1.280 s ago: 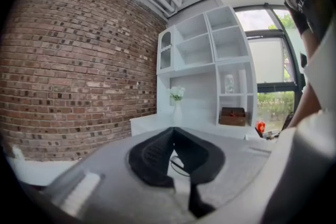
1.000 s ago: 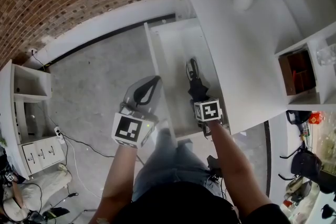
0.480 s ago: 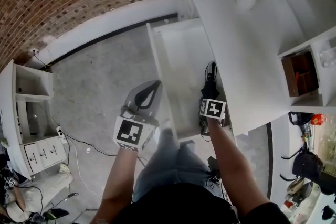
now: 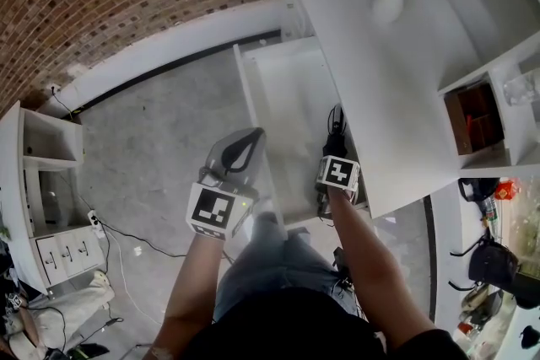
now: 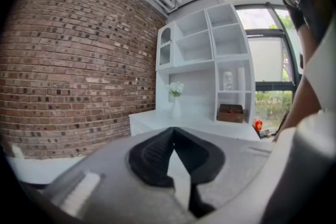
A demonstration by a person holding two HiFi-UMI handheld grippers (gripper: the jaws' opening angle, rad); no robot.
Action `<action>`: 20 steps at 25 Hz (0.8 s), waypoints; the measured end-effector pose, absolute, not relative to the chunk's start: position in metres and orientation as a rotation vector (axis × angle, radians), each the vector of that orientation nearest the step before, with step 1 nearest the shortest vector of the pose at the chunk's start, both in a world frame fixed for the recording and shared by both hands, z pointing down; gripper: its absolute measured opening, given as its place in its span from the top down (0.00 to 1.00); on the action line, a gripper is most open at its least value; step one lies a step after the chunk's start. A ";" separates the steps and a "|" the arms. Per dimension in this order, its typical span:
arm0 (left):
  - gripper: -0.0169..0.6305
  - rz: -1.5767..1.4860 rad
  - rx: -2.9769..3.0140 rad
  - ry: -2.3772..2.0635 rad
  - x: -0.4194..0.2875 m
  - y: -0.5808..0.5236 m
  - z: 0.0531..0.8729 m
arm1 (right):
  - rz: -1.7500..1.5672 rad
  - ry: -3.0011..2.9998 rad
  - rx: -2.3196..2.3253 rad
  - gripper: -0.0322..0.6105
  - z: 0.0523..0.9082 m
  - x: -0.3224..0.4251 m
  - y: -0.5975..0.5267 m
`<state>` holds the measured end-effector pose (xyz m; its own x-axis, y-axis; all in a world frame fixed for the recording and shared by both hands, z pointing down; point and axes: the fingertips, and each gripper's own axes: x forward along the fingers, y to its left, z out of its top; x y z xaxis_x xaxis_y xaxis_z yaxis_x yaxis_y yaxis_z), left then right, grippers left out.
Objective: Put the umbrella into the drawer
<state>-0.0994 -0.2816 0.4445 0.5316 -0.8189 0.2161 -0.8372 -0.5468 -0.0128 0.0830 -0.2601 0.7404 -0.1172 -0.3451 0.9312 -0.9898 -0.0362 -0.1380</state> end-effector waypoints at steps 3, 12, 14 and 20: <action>0.98 0.281 2.685 -1.443 -0.095 -0.282 0.438 | 1.169 -1.543 1.449 0.53 0.729 0.082 -0.258; 0.98 0.232 2.725 -1.447 -0.091 -0.284 0.418 | 1.118 -1.536 1.385 0.53 0.699 0.077 -0.248; 0.98 0.229 2.731 -1.446 -0.092 -0.284 0.413 | 1.087 -1.532 1.383 0.53 0.690 0.077 -0.248; 0.98 0.201 2.771 -1.428 -0.086 -0.285 0.398 | 1.003 -1.515 1.401 0.53 0.656 0.085 -0.248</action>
<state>-0.0858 -0.2854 0.3980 0.5740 -0.8097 0.1223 -0.8120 -0.5821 -0.0430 0.0847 -0.2480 0.6565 -0.0423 -0.3425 0.9386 -0.9978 0.0627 -0.0220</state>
